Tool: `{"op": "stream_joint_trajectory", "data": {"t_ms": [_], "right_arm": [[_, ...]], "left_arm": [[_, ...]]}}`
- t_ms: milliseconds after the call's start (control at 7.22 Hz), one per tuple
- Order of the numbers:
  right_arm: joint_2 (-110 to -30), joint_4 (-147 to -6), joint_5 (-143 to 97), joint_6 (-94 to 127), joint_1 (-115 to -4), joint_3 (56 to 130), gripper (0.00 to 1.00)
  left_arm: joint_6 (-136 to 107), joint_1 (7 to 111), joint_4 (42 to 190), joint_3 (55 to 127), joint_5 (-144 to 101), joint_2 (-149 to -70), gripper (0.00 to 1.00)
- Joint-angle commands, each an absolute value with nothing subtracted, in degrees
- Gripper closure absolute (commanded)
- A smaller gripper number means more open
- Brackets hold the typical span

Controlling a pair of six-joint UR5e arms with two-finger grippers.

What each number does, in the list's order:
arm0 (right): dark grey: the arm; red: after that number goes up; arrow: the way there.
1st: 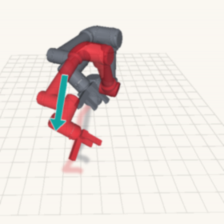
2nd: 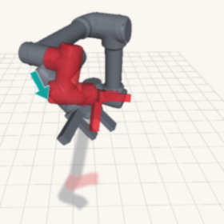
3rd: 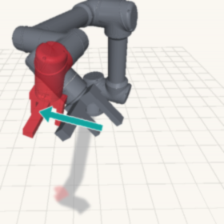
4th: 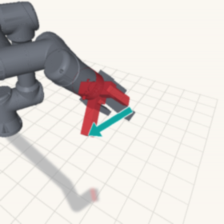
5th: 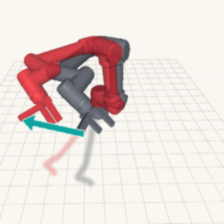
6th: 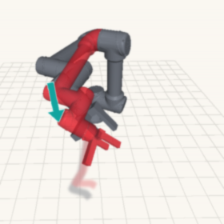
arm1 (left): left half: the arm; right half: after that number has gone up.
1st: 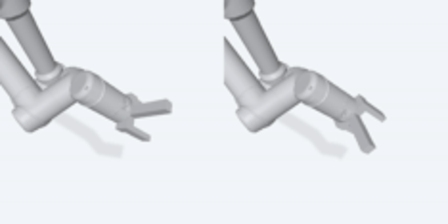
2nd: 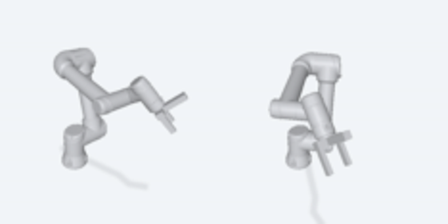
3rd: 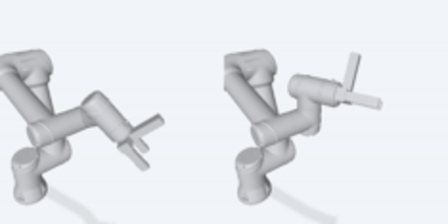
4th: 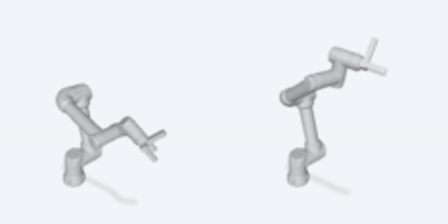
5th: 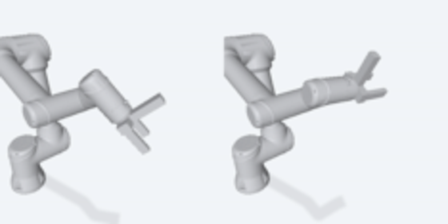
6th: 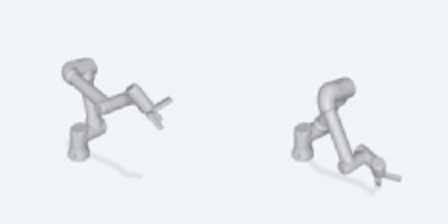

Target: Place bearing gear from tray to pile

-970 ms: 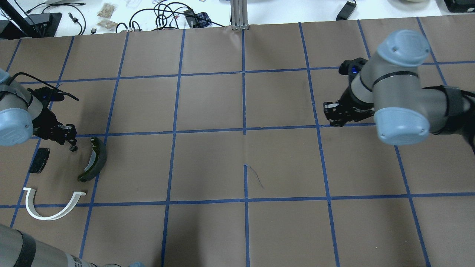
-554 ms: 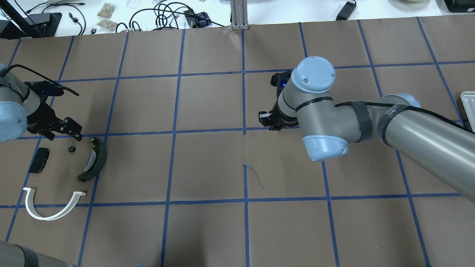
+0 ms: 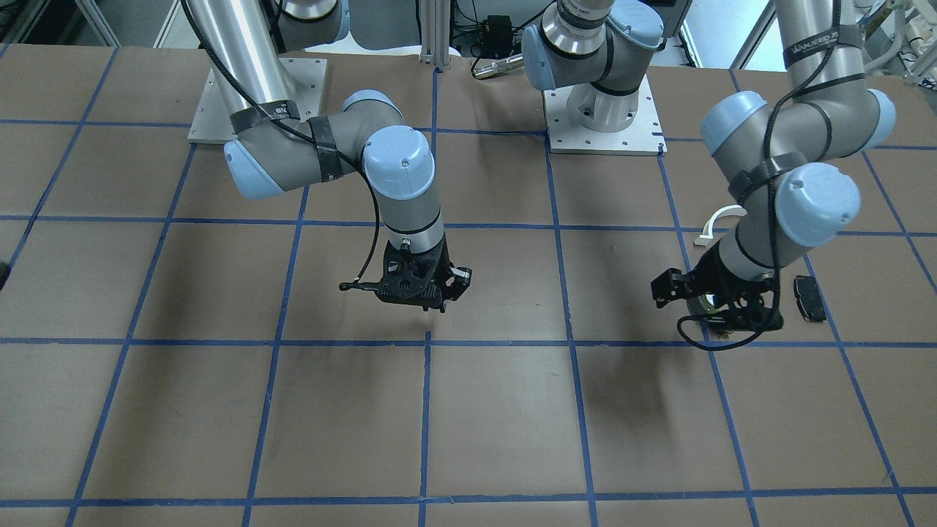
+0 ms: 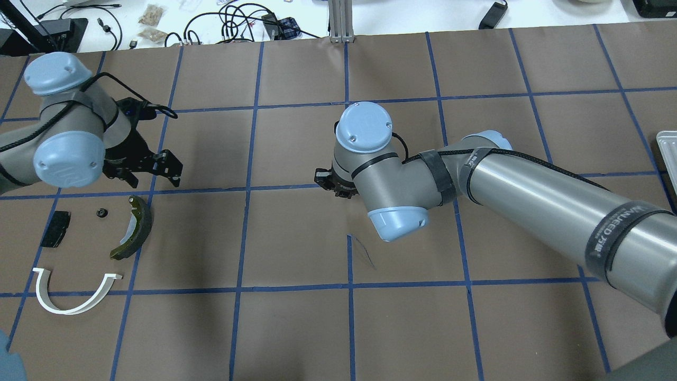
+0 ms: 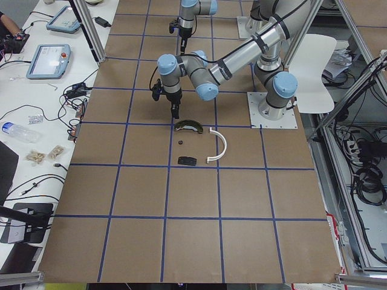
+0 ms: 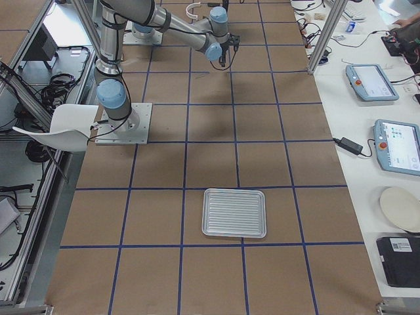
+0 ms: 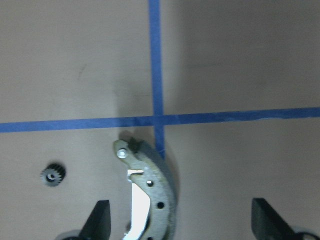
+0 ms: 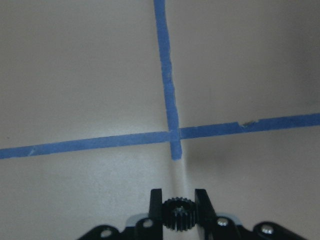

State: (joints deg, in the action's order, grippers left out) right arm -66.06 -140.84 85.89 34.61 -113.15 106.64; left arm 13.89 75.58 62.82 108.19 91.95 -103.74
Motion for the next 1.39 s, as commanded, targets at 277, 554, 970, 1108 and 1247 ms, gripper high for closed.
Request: {"op": "stream_joint_trajectory", "data": {"t_ms": [277, 554, 970, 1108, 1247], "right_arm": [[-66.35, -134.77, 86.65, 34.66, -111.99, 105.65, 0.0], [-71.33, -126.71, 87.89, 20.04, -104.21, 105.65, 0.0], [-79.69, -116.48, 88.59, -0.86, -88.36, 104.69, 0.0], [-80.85, -113.67, 90.94, -1.05, -88.33, 101.11, 0.0], [-81.03, -105.99, 90.36, -0.62, -88.77, 95.16, 0.0]], "left_arm": [[-3.92, 87.43, 61.96, 108.28, 91.23, -105.02, 0.0], [-12.79, 92.26, 58.57, 108.54, 88.87, -106.6, 0.0], [-29.82, 104.46, 50.85, 108.11, 88.77, -110.11, 0.0], [-32.06, 107.98, 46.71, 107.93, 88.77, -112.39, 0.0], [-33.47, 111.15, 43.19, 107.93, 88.86, -114.59, 0.0]]}}
